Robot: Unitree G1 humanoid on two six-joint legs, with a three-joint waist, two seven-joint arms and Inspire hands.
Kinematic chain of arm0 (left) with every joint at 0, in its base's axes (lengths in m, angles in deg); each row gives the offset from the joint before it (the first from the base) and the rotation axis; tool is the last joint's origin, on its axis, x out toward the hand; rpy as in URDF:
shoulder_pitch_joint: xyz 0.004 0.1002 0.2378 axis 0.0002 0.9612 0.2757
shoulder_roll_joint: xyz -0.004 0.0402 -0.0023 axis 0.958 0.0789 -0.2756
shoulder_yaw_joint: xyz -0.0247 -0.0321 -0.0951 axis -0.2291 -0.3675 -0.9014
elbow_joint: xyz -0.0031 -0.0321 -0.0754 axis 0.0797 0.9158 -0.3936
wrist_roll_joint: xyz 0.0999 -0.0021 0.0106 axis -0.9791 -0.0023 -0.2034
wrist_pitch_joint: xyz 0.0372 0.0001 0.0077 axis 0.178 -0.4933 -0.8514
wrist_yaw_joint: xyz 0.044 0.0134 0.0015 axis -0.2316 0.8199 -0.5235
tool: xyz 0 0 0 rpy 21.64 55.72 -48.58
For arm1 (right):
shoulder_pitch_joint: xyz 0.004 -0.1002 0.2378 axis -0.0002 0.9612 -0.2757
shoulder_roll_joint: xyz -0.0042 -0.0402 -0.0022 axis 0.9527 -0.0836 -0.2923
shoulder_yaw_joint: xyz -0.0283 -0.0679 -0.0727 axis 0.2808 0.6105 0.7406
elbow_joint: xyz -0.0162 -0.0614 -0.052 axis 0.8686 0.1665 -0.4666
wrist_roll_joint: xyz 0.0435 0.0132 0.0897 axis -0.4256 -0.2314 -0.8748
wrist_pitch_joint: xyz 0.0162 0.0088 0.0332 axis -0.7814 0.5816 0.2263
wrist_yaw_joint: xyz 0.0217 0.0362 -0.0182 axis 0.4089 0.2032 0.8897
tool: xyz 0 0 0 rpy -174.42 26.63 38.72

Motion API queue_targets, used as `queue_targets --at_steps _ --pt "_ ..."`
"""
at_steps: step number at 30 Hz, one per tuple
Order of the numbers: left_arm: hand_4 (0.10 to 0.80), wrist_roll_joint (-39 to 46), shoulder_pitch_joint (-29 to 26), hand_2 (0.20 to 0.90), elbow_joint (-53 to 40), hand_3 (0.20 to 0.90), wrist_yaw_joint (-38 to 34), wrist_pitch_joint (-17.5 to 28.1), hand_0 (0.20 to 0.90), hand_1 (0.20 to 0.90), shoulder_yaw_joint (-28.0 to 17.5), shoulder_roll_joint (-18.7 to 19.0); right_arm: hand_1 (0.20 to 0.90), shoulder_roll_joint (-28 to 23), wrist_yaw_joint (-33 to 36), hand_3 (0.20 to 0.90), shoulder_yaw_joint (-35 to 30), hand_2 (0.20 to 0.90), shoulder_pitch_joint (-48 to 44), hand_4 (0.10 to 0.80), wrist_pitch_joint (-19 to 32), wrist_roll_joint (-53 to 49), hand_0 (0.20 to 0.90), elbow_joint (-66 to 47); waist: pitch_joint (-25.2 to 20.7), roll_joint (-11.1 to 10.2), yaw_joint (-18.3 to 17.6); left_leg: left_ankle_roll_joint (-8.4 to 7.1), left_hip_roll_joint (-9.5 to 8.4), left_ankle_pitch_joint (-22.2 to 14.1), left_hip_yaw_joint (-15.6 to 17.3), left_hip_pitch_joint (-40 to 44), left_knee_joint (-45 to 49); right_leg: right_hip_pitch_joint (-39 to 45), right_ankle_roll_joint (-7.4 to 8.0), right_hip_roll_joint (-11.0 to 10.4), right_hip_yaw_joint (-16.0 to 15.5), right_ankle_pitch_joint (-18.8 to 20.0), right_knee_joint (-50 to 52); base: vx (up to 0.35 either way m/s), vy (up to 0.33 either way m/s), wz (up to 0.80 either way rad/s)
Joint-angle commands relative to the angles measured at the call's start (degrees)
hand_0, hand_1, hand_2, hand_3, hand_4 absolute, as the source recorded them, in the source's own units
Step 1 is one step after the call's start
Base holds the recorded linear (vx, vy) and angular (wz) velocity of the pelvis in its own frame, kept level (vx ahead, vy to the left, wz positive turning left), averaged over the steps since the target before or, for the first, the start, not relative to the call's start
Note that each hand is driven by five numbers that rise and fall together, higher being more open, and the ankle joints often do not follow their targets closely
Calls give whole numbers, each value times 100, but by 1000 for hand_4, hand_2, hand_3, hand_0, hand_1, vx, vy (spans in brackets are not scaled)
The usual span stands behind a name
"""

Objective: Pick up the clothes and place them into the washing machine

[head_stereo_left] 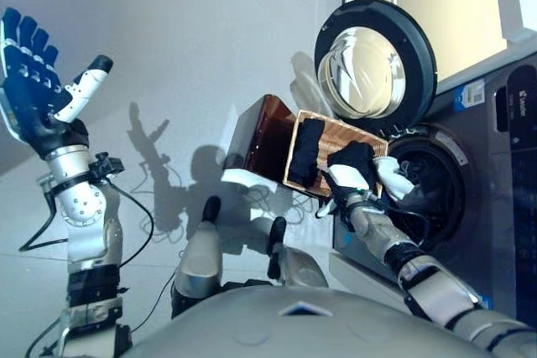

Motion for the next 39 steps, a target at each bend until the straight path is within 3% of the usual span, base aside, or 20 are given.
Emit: queue_targets --at_steps 1,11,22,31,39 --pt "800 -324 -188 900 -710 900 -112 445 900 900 -123 328 900 -498 322 900 17 900 -543 800 -380 406 900 93 -149 266 -65 -18 -174 -375 9 -170 88 -734 -68 53 136 -145 728 -88 -7 -4" --pt "800 -329 -556 900 -842 900 -475 539 900 900 97 341 900 -713 796 900 -143 900 -1559 800 -1038 117 900 976 741 600 -8 -107 -253 -593 -3 -1215 1280 -1679 -250 114 74 -414 1724 -121 -29 1" --pt "800 -389 -539 900 -925 900 -629 511 900 900 169 329 900 -1694 1272 900 -569 900 -2535 800 -1191 -709 900 1436 760 845 -17 -143 -220 -870 -13 -2160 2197 -2688 -311 167 17 -698 2730 -46 -20 2" --pt "800 -431 -564 900 -894 900 -631 493 900 900 170 496 900 -2038 1264 900 -483 900 -2876 800 -1178 -974 900 1904 796 920 -67 -146 -225 -837 35 -2177 2131 -2810 -369 206 62 -743 2782 -15 -2 -1" --pt "800 -467 -580 900 -903 900 -693 471 900 900 81 408 900 -2022 1274 900 -509 900 -2880 800 -1198 -969 900 1876 886 1004 -80 -171 -222 -805 18 -2454 2278 -3061 -409 229 59 -760 2905 -35 -15 0"
